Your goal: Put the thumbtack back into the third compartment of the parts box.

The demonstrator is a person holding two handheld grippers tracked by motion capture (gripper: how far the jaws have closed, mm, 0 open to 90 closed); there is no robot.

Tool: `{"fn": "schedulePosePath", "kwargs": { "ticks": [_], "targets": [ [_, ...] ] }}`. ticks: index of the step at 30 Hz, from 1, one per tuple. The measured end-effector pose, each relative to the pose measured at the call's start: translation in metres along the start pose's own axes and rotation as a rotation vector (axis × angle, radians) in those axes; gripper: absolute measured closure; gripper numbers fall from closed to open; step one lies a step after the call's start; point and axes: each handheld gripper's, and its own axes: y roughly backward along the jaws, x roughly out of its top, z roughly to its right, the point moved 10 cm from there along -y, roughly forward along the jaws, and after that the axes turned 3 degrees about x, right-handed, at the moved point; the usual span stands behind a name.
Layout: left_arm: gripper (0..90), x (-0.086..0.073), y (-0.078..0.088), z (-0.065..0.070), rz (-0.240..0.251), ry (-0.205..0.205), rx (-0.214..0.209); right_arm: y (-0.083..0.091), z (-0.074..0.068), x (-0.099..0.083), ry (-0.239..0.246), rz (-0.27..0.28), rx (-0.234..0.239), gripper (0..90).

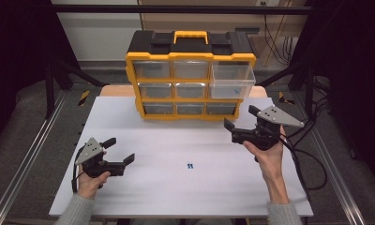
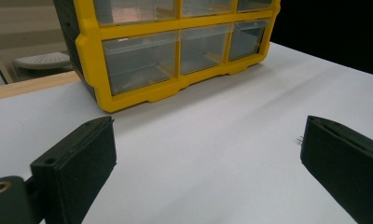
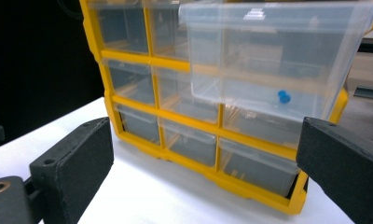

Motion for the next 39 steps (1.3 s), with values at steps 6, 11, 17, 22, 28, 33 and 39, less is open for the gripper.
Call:
{"fn": "schedulePosePath", "kwargs": {
  "ticks": [6,11,17,22,28,33,39],
  "targets": [
    [2.7,0.000,0.000,0.000,-0.001,-0.001,0.000,-0.001,-0.005,-0.012,0.003,-0.014,0.010,4.4],
    [2.7,0.000,0.000,0.000,-0.002,-0.002,-0.001,-0.002,-0.009,-0.019,-0.001,-0.025,0.021,4.5],
    [2.7,-0.001,0.000,0.000,-0.006,-0.005,0.001,-0.006,-0.018,-0.028,-0.001,-0.044,0.042,4.5],
    [2.7,-0.001,0.000,0.000,-0.006,-0.006,0.000,-0.011,-0.027,-0.038,-0.004,-0.069,0.058,4.5],
    [2.7,-0.001,0.000,0.000,-0.006,-0.005,0.000,-0.016,-0.037,-0.047,-0.006,-0.086,0.080,4.6],
    [2.7,-0.001,0.000,0.000,-0.006,-0.002,-0.001,-0.021,-0.043,-0.054,-0.003,-0.098,0.090,4.7],
    [2.7,-0.001,0.000,0.000,-0.006,-0.004,-0.001,-0.026,-0.051,-0.064,0.000,-0.118,0.101,4.8]
  ]
}}
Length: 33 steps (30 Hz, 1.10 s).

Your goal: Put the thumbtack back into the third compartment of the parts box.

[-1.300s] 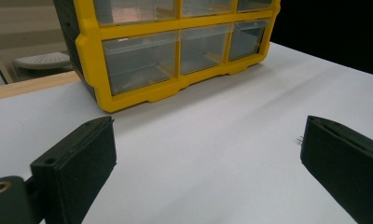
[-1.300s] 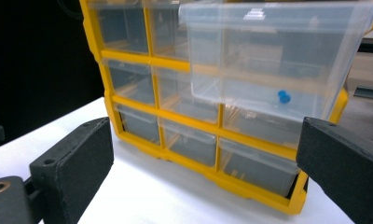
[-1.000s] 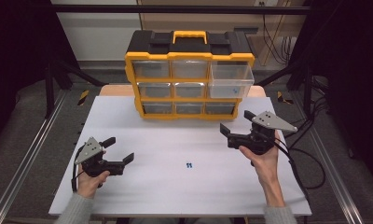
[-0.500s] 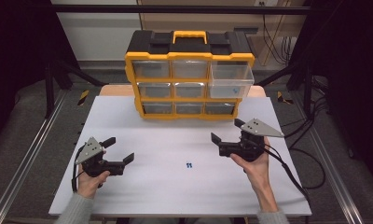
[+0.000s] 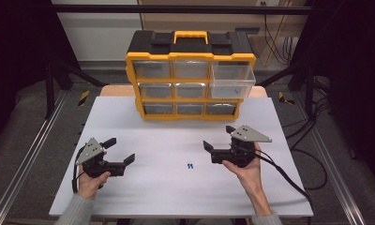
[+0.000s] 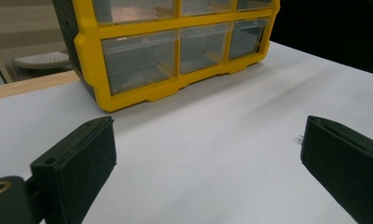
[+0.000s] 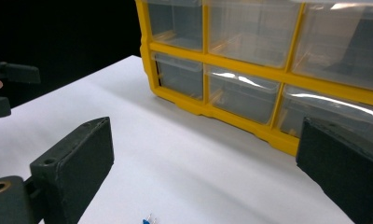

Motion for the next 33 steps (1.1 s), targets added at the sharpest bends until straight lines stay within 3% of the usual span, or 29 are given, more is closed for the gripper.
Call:
{"fn": "schedulePosePath", "kwargs": {
  "ticks": [33],
  "targets": [
    [2.7,0.001,0.001,0.000,0.004,-0.001,0.000,-0.033,-0.024,-0.046,0.015,-0.122,0.044,8.8]
  ]
}}
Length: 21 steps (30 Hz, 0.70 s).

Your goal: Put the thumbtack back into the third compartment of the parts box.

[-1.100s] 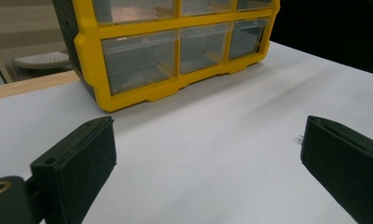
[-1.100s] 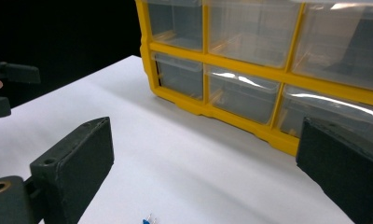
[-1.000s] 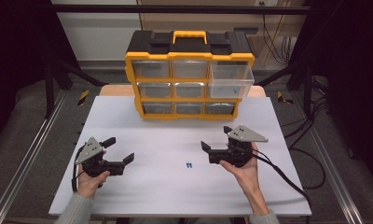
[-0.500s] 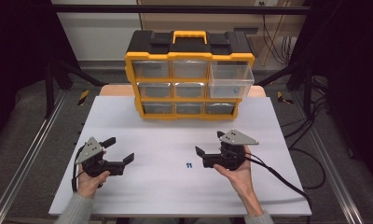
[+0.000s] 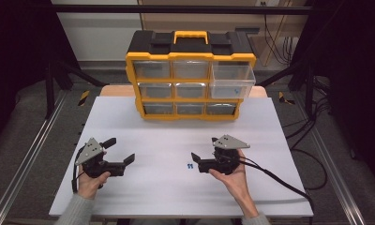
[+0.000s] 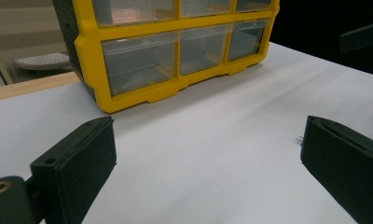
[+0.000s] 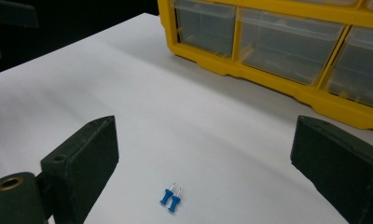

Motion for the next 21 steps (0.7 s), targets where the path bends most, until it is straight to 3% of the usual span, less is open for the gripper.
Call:
{"fn": "schedulePosePath", "kwargs": {
  "ticks": [21],
  "targets": [
    [2.7,0.001,0.000,0.000,0.003,0.003,-0.002,-0.029,-0.007,-0.041,-0.013,-0.141,-0.003,15.1]
  ]
}}
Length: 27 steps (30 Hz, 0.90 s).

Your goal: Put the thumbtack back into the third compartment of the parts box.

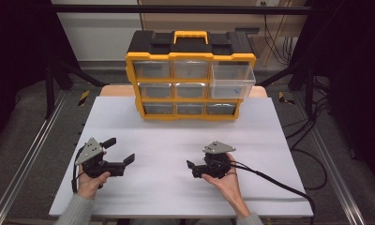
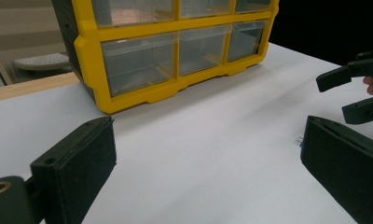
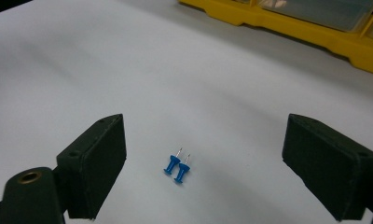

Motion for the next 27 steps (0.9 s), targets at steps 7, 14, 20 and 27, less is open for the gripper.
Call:
{"fn": "schedulePosePath", "kwargs": {
  "ticks": [7,14,20,27],
  "targets": [
    [2.7,0.000,0.000,0.001,0.002,-0.001,-0.001,-0.009,-0.001,-0.009,0.005,-0.034,0.005,19.7],
    [2.7,0.000,0.000,0.000,0.001,-0.002,-0.001,-0.016,0.000,-0.017,0.026,-0.058,-0.006,25.8],
    [2.7,0.000,0.000,0.001,0.002,-0.002,0.000,-0.020,-0.001,-0.022,0.011,-0.076,-0.005,31.2],
    [2.7,0.000,0.000,0.001,0.001,-0.002,-0.001,-0.025,0.000,-0.028,0.024,-0.101,0.002,42.2]
  ]
}}
